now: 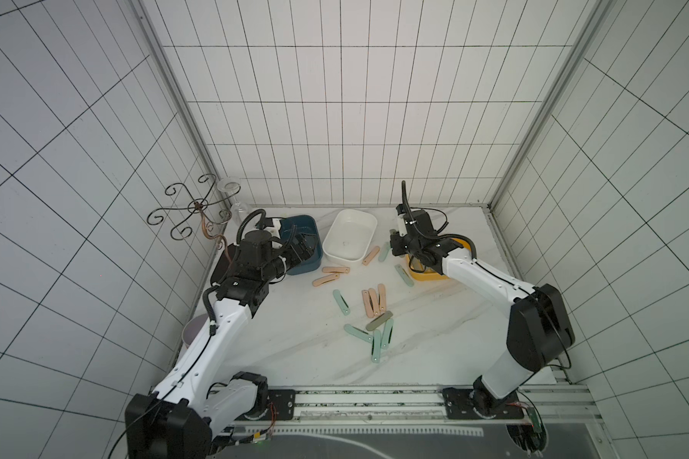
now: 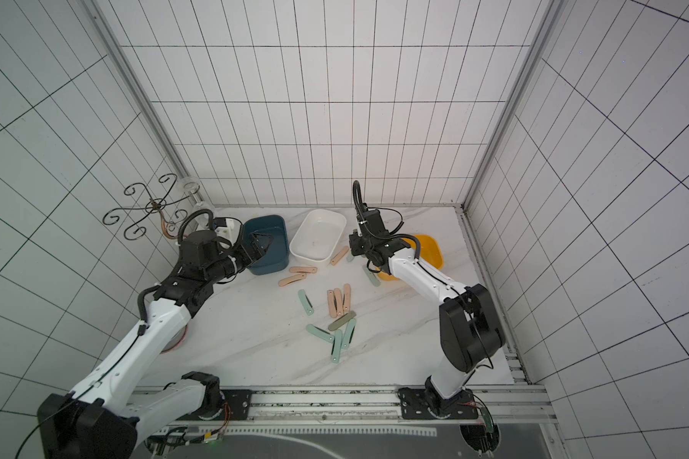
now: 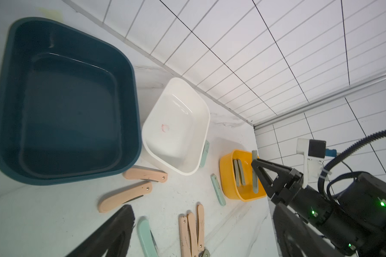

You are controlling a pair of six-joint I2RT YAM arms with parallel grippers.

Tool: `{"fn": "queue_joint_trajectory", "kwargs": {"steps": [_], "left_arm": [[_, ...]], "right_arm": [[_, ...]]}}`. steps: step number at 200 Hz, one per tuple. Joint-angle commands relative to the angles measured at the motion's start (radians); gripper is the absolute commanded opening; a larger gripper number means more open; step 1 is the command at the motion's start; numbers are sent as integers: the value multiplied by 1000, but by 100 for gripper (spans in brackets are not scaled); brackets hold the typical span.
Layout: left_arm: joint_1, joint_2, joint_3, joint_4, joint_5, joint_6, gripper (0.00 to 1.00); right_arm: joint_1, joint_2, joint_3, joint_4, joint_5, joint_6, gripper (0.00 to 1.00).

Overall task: Place the fruit knives into the storage box by color
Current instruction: Place the fruit knife in the storage box.

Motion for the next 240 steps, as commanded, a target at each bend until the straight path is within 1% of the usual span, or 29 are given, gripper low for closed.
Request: {"fn": "queue_joint_trajectory", "kwargs": {"steps": [1, 22, 40, 77, 182, 240], "left_arm": [[-60, 34, 48, 15, -52, 31, 97], [-92, 61, 64, 17, -52, 31, 97], [-101, 76, 69, 19, -46, 30, 97], [-107, 93, 74, 23, -31, 33, 97], [-113, 111, 82, 29, -1, 32, 97], [-113, 123, 98, 29, 8, 38, 97]], "right_arm": [[-95, -41, -78, 40, 6, -62, 18], [-195, -45, -103, 66, -9, -110, 18], [-257, -42, -120, 92, 5, -147, 18], [-327, 13, -132, 127, 53, -212, 18], [-368, 213, -63, 149, 104, -238, 17], [-384, 297, -16, 146, 124, -246, 17]]}}
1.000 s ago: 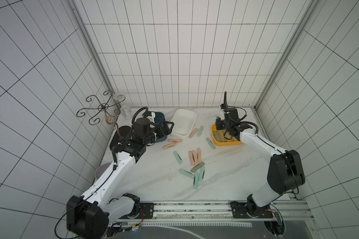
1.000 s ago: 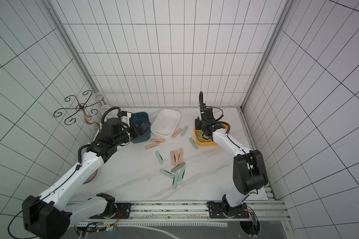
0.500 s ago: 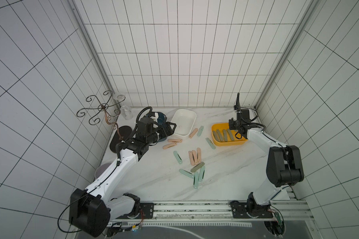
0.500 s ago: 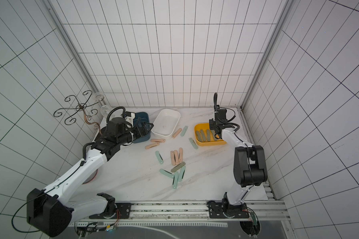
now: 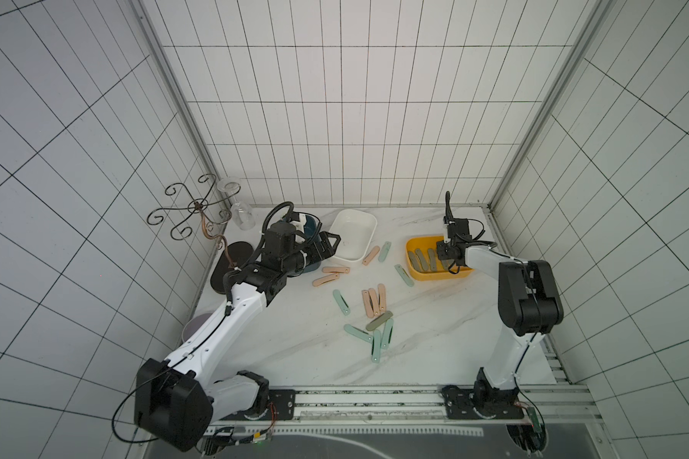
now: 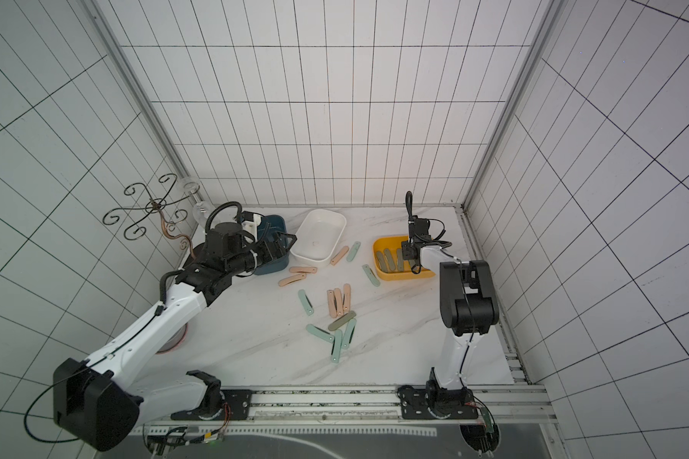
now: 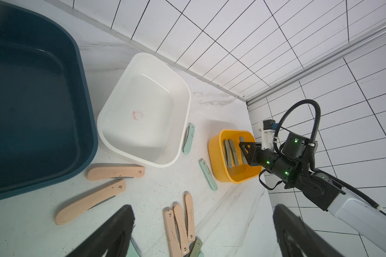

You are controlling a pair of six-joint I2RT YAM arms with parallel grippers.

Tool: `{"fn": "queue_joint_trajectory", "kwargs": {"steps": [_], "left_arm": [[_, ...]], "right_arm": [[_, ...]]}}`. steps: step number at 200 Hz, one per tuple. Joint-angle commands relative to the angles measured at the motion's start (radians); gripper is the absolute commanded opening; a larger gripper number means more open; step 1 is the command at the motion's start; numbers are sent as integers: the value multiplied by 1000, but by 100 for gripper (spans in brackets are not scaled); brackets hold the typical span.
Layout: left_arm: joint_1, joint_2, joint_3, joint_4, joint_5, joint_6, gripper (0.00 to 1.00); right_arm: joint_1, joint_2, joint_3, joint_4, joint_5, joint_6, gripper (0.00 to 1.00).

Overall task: Place the fruit knives into the storage box by color
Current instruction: Place the fruit knife in the storage box.

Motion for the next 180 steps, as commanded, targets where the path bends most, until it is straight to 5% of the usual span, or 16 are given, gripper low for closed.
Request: {"fn": "queue_joint_trajectory", "kwargs": {"steps": [1, 61, 90, 180], "left_arm": [[-3, 6, 25, 22, 9, 12, 97], [-3, 8, 25, 22, 8, 12, 97], [-3, 9, 24, 22, 9, 8, 97], [-4, -18, 10, 10, -16, 1, 97]], "right_arm": [[-13, 31, 63, 7, 26, -25, 17], [-14, 77, 92, 8, 57, -25, 17], [-14, 76, 94, 3, 63, -4, 38], [1, -170, 125, -110, -92, 152, 45]]}}
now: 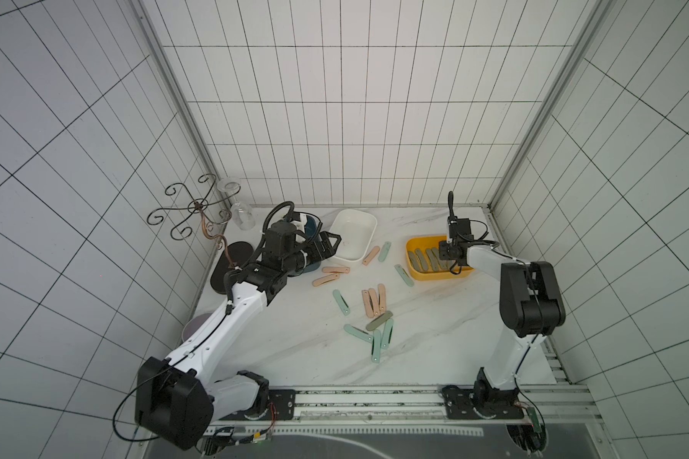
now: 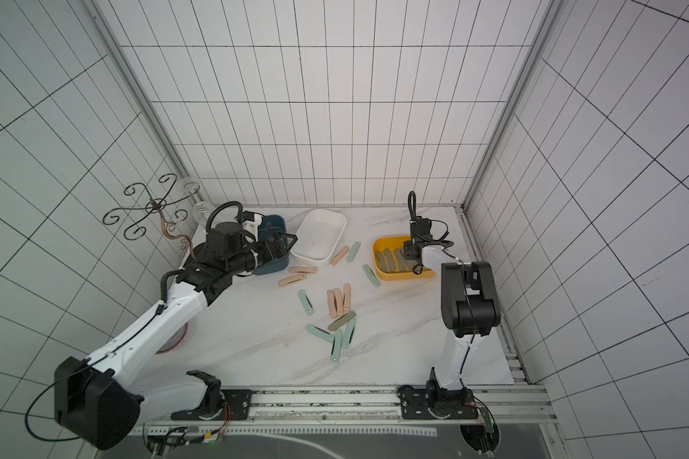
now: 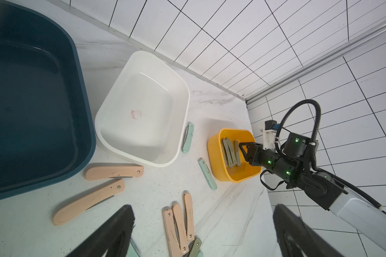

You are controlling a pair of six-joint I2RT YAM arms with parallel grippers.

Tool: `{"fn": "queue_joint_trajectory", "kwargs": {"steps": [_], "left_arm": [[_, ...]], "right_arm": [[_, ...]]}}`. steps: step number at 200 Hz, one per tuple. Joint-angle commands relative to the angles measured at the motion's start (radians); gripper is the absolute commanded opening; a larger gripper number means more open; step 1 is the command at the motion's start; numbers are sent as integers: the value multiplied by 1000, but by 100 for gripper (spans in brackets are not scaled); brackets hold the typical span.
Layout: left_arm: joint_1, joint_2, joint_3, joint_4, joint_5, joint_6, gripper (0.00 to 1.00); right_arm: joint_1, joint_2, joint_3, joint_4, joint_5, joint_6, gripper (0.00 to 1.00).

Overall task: Place the fruit knives into the storage box by color
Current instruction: Place the fruit knife in the storage box, then adjust the fruit knife at the center of the board.

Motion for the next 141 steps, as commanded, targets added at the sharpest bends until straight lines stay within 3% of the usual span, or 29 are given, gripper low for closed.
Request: {"fn": "queue_joint_trajectory", "kwargs": {"steps": [1, 41, 107, 141], "left_arm": [[-4, -24, 10, 12, -22, 1, 97], [-4, -57, -2, -19, -51, 5, 97], [21, -153, -81, -38, -125, 0, 97], [58, -177, -102, -50, -117, -1, 97]], "right_arm": [[6, -92, 119, -51, -81, 64, 45], [116, -213, 91, -108, -153, 90, 45], [467, -316, -71, -199, -154, 136, 45], [552, -334, -187, -189, -161, 210, 52]]}}
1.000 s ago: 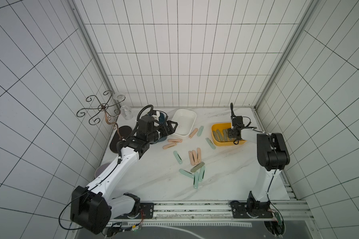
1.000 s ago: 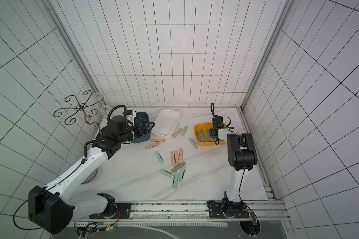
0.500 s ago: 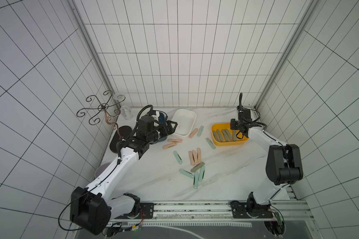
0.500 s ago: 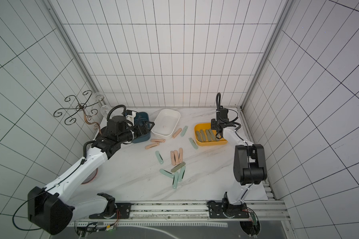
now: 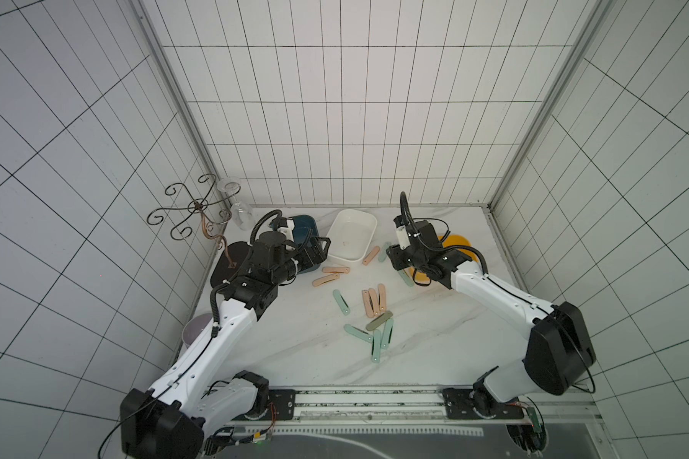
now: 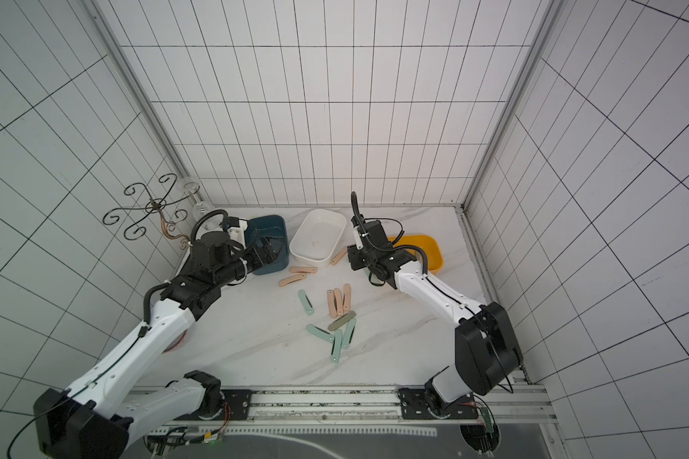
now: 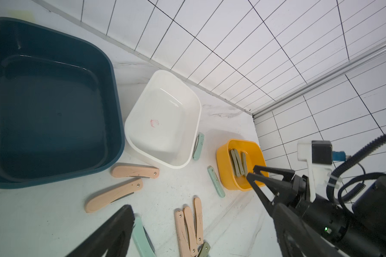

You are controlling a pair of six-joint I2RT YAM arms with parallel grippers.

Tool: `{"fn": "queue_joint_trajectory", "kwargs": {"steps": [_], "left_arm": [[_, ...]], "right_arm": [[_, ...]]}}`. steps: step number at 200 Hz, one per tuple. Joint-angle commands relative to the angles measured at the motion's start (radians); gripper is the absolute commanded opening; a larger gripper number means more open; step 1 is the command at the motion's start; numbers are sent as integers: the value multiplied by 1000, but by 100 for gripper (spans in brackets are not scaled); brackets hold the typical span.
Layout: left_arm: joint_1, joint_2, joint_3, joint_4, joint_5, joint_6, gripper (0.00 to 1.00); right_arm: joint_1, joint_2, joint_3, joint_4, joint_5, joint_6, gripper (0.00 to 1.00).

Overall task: Place the fruit knives into the storage box by color
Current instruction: Adjust the fruit knife at the center of the board.

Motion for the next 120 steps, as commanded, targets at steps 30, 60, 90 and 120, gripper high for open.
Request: {"fn": "queue_joint_trajectory", "kwargs": {"steps": [30, 60, 90, 120], "left_arm": [[22, -27, -24, -16, -12, 0, 97], [23, -23, -29, -16, -7, -3, 97], [23, -29, -33, -16, -8, -2, 97], [23, -35, -38, -16, -11, 0, 97]], "right_arm": [[35, -17, -208, 18, -55, 134, 57], [35, 24, -244, 76, -123, 173, 61], [34, 78, -248, 109, -164, 200, 66], [36, 125, -249, 148, -204, 226, 67]]}}
